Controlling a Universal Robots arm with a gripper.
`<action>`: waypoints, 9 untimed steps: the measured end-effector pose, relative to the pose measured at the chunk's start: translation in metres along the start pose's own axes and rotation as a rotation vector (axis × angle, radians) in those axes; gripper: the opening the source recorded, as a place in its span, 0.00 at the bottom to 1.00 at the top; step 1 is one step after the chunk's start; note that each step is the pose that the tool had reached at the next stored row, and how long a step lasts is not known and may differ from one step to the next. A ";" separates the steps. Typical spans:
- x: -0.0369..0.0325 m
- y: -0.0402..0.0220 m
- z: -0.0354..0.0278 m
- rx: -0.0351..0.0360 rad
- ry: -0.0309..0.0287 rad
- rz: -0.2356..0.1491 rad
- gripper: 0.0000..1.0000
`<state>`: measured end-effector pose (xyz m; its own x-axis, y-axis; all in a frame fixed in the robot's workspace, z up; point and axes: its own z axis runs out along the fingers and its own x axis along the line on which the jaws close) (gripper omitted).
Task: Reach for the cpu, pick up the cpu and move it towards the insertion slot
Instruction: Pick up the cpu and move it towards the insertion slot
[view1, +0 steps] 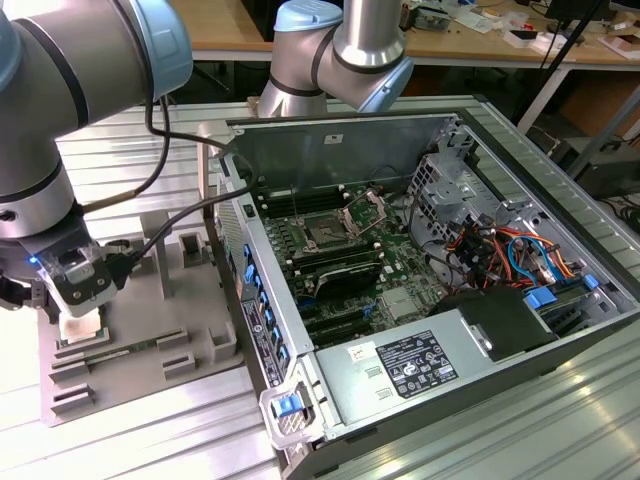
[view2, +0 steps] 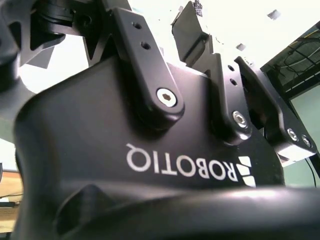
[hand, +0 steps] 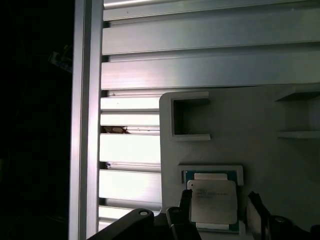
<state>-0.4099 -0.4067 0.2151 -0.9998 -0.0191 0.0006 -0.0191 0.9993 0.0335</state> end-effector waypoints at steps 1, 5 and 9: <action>0.0000 0.0000 0.0005 0.0001 0.0000 0.000 0.54; 0.0001 -0.0001 0.0026 0.0000 0.0000 0.000 0.54; 0.0002 -0.0002 0.0053 0.0000 -0.0001 0.000 0.54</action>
<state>-0.4100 -0.4067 0.2098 -0.9998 -0.0193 0.0005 -0.0193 0.9993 0.0335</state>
